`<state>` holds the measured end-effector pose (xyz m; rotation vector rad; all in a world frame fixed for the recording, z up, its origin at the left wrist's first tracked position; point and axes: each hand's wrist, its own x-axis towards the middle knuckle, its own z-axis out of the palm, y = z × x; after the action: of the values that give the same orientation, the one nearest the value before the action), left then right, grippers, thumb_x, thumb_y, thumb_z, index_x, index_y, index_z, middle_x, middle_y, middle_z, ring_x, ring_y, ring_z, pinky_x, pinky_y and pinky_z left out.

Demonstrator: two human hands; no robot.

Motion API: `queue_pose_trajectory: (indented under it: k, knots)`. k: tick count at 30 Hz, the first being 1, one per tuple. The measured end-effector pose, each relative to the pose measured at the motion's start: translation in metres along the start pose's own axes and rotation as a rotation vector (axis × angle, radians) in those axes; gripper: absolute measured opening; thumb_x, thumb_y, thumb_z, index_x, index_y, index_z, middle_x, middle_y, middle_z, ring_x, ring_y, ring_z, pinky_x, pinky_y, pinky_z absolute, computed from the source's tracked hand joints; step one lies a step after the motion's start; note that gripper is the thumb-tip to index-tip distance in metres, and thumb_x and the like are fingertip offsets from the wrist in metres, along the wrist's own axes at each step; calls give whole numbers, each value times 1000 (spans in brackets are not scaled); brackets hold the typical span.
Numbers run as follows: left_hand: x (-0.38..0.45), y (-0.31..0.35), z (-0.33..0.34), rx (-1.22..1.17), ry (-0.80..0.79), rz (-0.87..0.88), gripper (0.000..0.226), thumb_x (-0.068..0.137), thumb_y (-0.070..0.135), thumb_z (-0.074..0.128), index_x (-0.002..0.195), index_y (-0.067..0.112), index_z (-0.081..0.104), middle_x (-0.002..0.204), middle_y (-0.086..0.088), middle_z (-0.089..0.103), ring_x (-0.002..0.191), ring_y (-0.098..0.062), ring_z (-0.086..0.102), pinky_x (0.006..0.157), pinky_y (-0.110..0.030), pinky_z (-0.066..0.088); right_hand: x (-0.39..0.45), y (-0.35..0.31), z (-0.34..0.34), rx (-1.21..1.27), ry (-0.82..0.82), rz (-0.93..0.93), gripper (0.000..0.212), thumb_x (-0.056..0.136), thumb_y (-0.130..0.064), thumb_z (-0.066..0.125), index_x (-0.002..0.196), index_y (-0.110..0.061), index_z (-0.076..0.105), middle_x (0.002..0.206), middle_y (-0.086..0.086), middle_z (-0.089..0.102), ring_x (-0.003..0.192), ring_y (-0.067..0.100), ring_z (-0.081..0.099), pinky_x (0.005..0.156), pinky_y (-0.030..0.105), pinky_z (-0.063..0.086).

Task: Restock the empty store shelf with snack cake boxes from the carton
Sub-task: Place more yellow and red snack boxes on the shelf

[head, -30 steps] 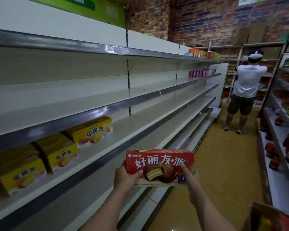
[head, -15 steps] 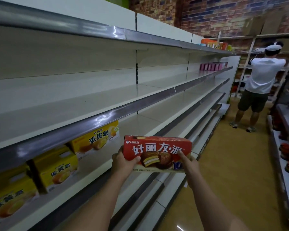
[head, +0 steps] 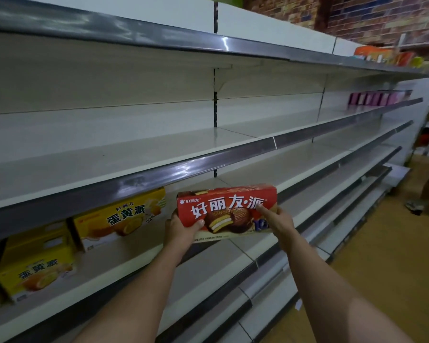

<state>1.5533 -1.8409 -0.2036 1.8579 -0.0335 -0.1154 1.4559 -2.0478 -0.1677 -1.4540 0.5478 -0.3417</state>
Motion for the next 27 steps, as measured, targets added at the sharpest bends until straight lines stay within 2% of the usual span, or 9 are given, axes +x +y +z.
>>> queue_pose_trajectory:
  k: [3, 9, 11, 12, 15, 19, 21, 25, 27]
  knots:
    - [13, 11, 18, 51, 50, -27, 58, 79, 28, 76, 128, 16, 47, 124, -6, 58, 109, -26, 59, 92, -45, 51, 31, -5, -8, -24, -32, 22, 49, 86, -28, 68, 127, -7, 49, 119, 13, 62, 110, 31, 60, 96, 41, 44]
    - [49, 20, 37, 73, 101, -71, 50, 85, 25, 70, 128, 13, 47, 123, -9, 61, 107, -28, 61, 86, -36, 49, 91, -11, -5, -120, -99, 8, 33, 85, -24, 70, 112, -12, 54, 116, 11, 62, 110, 30, 59, 99, 43, 45]
    - [63, 16, 38, 54, 106, -107, 52, 86, 30, 68, 130, 16, 45, 122, -9, 62, 104, -28, 61, 88, -39, 50, 110, -10, 0, -218, -101, -16, 25, 82, -33, 72, 97, -22, 55, 115, 9, 65, 109, 29, 60, 102, 48, 44]
    - [69, 15, 39, 54, 115, -123, 57, 85, 33, 68, 133, 17, 42, 123, -9, 60, 106, -28, 60, 92, -43, 49, 120, -8, 3, -285, -101, -23, 27, 80, -40, 72, 95, -25, 55, 114, 8, 65, 109, 29, 60, 102, 50, 44]
    - [84, 11, 44, 73, 196, -137, 68, 84, 36, 69, 140, 19, 36, 132, -9, 54, 121, -32, 52, 101, -49, 43, 145, -4, 8, -424, -104, -23, 45, 77, -54, 70, 107, -23, 57, 112, 7, 66, 108, 28, 60, 100, 51, 45]
    - [96, 12, 54, 72, 301, -145, 60, 85, 28, 69, 136, 18, 39, 135, -9, 53, 123, -32, 51, 102, -48, 42, 173, -3, 14, -446, -212, -28, 31, 87, -41, 65, 103, -16, 57, 101, 5, 65, 95, 25, 62, 96, 43, 47]
    - [105, 14, 61, 69, 360, -129, 54, 88, 24, 67, 135, 17, 42, 135, -10, 53, 123, -32, 51, 102, -47, 43, 189, -5, 16, -413, -248, -49, 35, 88, -36, 66, 112, -12, 58, 101, 5, 63, 90, 22, 60, 91, 37, 46]
    - [117, 12, 79, 126, 511, -103, 40, 92, 21, 61, 129, 18, 49, 132, -9, 56, 121, -32, 52, 102, -48, 43, 226, -8, 19, -317, -294, -73, 46, 85, -27, 71, 124, -8, 56, 124, 13, 63, 112, 31, 59, 101, 45, 45]
    - [119, 5, 86, 278, 571, -134, 34, 93, 25, 57, 127, 20, 51, 129, -10, 57, 117, -31, 54, 97, -46, 46, 240, -3, 19, -340, -351, -73, 46, 85, -26, 71, 125, -9, 55, 127, 13, 61, 115, 31, 58, 103, 44, 44]
